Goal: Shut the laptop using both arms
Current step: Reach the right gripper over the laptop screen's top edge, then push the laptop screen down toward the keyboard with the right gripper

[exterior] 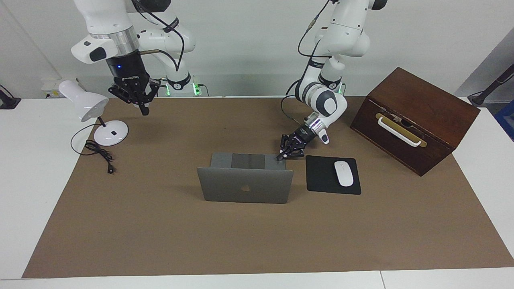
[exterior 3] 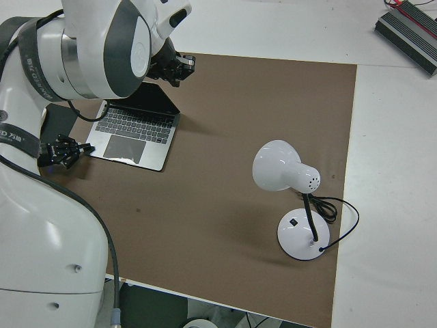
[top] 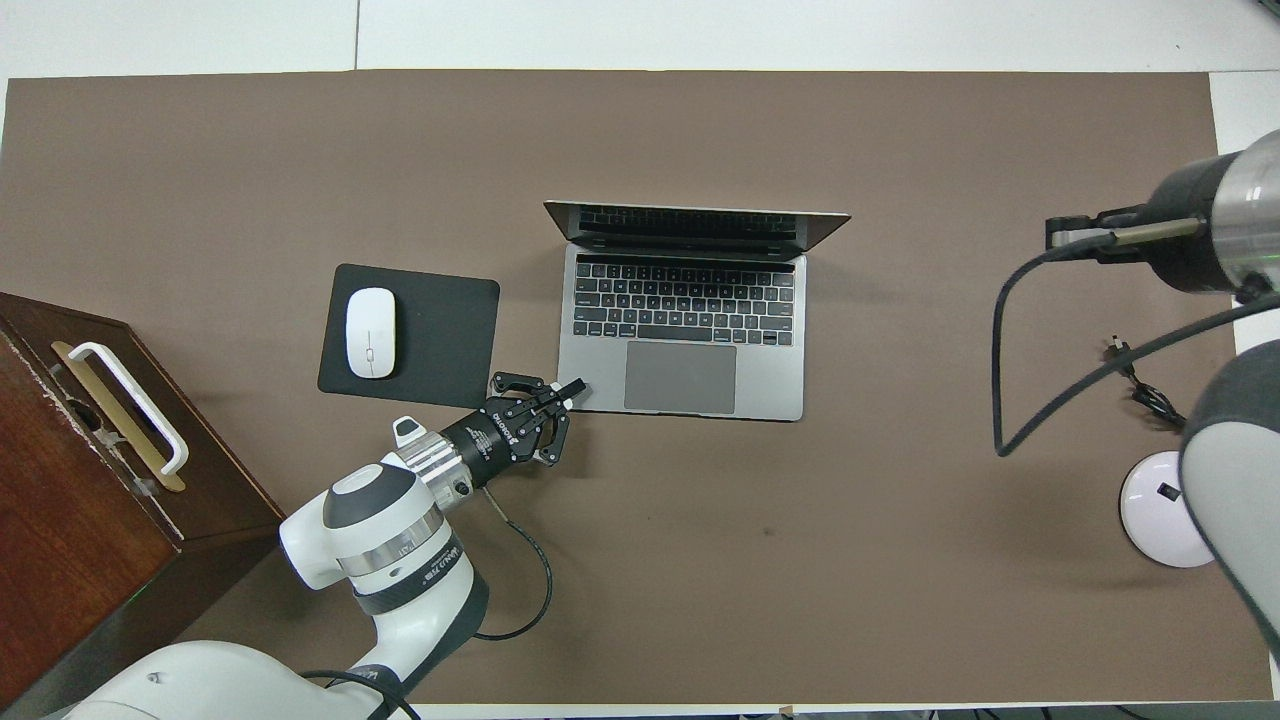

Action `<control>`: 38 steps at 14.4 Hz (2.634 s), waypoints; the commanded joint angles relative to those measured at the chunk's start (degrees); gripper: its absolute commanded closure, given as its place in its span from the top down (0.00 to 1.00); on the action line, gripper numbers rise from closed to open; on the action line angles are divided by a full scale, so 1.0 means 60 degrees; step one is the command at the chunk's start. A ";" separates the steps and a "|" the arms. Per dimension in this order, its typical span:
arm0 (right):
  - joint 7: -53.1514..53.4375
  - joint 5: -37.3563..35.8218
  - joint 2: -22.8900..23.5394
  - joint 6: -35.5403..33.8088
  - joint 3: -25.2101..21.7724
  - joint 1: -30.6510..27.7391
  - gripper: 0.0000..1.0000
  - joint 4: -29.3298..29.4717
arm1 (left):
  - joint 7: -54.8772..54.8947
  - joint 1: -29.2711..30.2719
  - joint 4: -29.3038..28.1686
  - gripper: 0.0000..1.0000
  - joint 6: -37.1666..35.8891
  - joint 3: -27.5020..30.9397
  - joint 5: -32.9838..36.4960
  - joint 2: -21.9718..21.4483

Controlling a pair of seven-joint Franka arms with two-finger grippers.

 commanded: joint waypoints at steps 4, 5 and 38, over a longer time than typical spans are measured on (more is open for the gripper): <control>0.1535 -0.0047 0.0646 0.1545 -0.0003 0.0655 0.00 -0.0365 | 0.0503 -0.0138 0.0092 0.00 0.0136 0.0077 -0.0305 0.0305; 0.1622 -0.0061 0.0837 0.1852 -0.0003 0.0743 0.00 -0.0365 | 0.0503 -0.0138 0.0092 0.00 0.0136 0.0077 -0.0319 0.0305; 0.2912 -0.2566 0.5701 0.2426 -0.0032 0.3131 0.00 0.3883 | 0.1909 0.0330 0.0150 0.00 -0.1065 0.0121 -0.0437 0.0891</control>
